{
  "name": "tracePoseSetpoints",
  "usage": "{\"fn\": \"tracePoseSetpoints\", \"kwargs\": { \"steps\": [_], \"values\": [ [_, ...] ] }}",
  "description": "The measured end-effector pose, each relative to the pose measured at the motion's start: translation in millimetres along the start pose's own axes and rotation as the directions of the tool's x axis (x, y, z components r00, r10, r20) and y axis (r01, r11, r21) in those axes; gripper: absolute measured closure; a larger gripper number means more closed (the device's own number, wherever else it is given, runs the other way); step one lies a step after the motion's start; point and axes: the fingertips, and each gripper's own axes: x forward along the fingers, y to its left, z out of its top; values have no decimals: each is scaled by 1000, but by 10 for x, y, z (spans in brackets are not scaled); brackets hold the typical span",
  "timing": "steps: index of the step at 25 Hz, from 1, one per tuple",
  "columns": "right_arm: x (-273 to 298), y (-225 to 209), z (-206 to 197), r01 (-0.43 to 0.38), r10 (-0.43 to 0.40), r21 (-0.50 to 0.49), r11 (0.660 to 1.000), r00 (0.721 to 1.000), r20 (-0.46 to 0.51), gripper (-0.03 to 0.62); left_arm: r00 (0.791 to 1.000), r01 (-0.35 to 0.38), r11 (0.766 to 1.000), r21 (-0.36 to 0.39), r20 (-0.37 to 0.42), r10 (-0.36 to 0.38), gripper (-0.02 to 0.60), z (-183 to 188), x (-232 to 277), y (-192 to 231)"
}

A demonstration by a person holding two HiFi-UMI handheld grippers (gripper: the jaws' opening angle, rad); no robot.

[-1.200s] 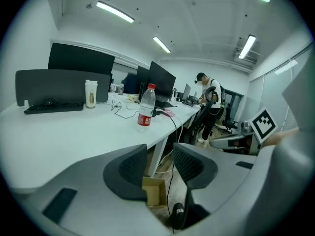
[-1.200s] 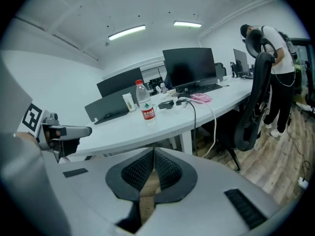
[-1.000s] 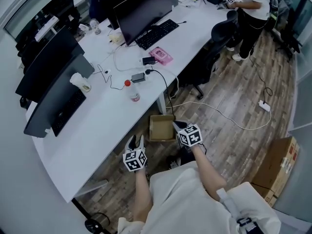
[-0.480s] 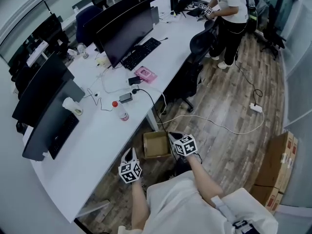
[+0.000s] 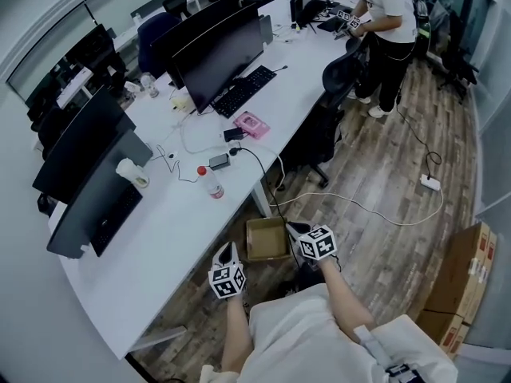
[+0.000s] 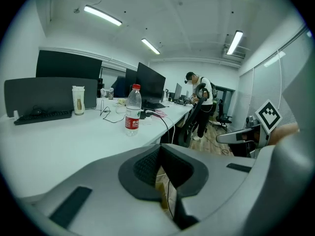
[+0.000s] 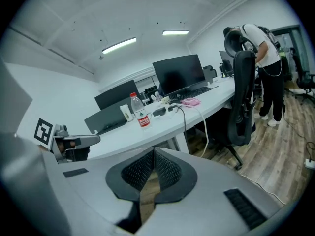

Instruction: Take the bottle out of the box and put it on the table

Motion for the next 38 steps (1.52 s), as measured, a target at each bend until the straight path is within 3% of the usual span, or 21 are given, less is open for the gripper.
{"fn": "tracePoseSetpoints", "kwargs": {
  "steps": [4, 11, 38],
  "values": [
    [-17, 91, -124, -27, 26, -18, 999, 999, -34, 554, 1000, 7, 1000, -5, -14, -7, 567, -48, -95, -36],
    [-117, 66, -176, -3, 2, -25, 1000, 999, -43, 554, 1000, -2, 1000, -21, -23, 1, 566, -32, -112, -16],
    [-141, 122, -175, -12, 11, -16, 1000, 1000, -23, 554, 999, 33, 999, 2, -19, -33, 566, 1, -76, -107]
  ]
}}
